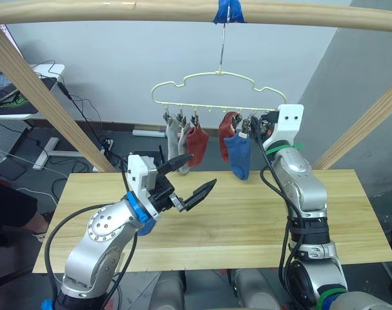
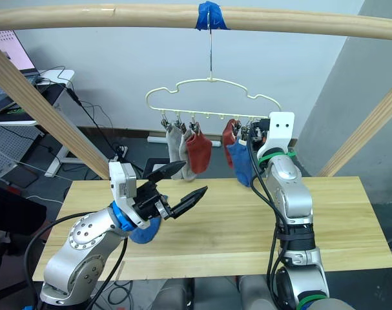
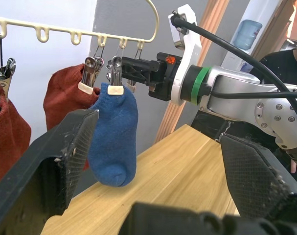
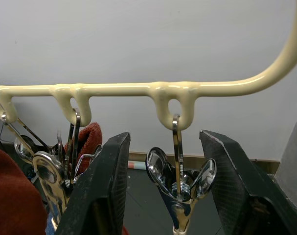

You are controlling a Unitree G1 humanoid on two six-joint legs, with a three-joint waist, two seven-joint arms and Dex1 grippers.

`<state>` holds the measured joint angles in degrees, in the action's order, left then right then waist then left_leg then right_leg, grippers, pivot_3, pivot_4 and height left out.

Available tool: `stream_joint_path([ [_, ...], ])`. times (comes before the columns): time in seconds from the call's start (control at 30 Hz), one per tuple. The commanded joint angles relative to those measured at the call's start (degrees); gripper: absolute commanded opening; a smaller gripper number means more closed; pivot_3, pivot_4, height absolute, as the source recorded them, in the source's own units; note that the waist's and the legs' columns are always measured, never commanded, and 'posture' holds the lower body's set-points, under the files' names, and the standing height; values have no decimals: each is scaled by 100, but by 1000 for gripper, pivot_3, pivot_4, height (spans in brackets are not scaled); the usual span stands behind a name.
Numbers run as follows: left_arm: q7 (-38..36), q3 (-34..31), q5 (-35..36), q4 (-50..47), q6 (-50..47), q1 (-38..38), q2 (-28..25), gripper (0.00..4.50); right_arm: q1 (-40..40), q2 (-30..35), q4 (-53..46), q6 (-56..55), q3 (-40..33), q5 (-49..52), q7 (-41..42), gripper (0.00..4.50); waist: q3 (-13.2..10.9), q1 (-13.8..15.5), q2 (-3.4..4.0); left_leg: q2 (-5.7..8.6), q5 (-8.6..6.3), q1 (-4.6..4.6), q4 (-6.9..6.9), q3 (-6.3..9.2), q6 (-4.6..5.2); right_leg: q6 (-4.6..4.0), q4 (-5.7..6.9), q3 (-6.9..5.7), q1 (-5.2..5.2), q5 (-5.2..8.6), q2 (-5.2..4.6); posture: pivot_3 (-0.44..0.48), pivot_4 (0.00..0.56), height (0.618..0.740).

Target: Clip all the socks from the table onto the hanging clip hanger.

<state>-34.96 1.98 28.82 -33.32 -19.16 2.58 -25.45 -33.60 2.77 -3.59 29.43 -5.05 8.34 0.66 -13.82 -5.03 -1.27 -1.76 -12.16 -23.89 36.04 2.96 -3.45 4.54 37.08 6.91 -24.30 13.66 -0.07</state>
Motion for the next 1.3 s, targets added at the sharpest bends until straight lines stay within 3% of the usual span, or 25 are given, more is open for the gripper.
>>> stream_joint_path([
  [0.03,-36,20,-2,-192,122,2,21,4500,-102,-28,-158,-30,-64,68,-39,2350,0,0,0,0,0,0,0,0,0,0,0,0,0,0,0,-3,222,740],
  [0.13,-40,15,1,-210,116,-16,21,4500,-86,-18,-185,-37,-70,51,-29,1732,0,0,0,0,0,0,0,0,0,0,0,0,0,0,0,-4,226,740],
  [0.27,-28,23,3,-222,99,-22,29,4500,-75,6,-214,-47,-71,22,-22,428,0,0,0,0,0,0,0,0,0,0,0,0,0,0,0,-4,231,740],
  [0.3,-23,28,4,-225,95,-27,34,4500,-69,9,-230,-37,-75,28,-15,298,0,0,0,0,0,0,0,0,0,0,0,0,0,0,0,-5,231,740],
  [0.6,-18,29,-16,-182,63,-83,32,4500,-31,418,-531,466,-281,487,537,236,-1,3,2,0,0,-1,0,-1,0,0,-2,1,0,1,0,-16,240,740],
  [0.77,75,-354,304,207,-353,-212,-31,4500,-412,1016,-600,2291,-1065,1946,1235,236,-4,0,2,0,0,-1,1,-1,0,-1,-1,2,0,1,-1,-31,246,740],
  [0.93,-47,-475,338,441,-490,-185,-142,4500,-751,1544,-500,3302,-1425,2665,1516,236,-8,1,2,-2,0,-1,0,5,1,-21,0,-4,0,12,3,-43,251,740],
  [1.07,-73,-414,295,503,-441,-50,-88,4500,-765,1845,-406,3181,-1150,2614,1780,236,-16,1,0,0,-1,-5,-2,0,1,-13,-10,-1,-1,8,0,-49,251,740],
  [1.3,-80,-363,196,388,-366,-62,-41,4500,-449,1630,-333,2155,-608,1972,1544,236,-19,-10,0,-3,-1,-5,-9,0,1,-8,-7,-2,-7,6,3,-39,250,740],
])
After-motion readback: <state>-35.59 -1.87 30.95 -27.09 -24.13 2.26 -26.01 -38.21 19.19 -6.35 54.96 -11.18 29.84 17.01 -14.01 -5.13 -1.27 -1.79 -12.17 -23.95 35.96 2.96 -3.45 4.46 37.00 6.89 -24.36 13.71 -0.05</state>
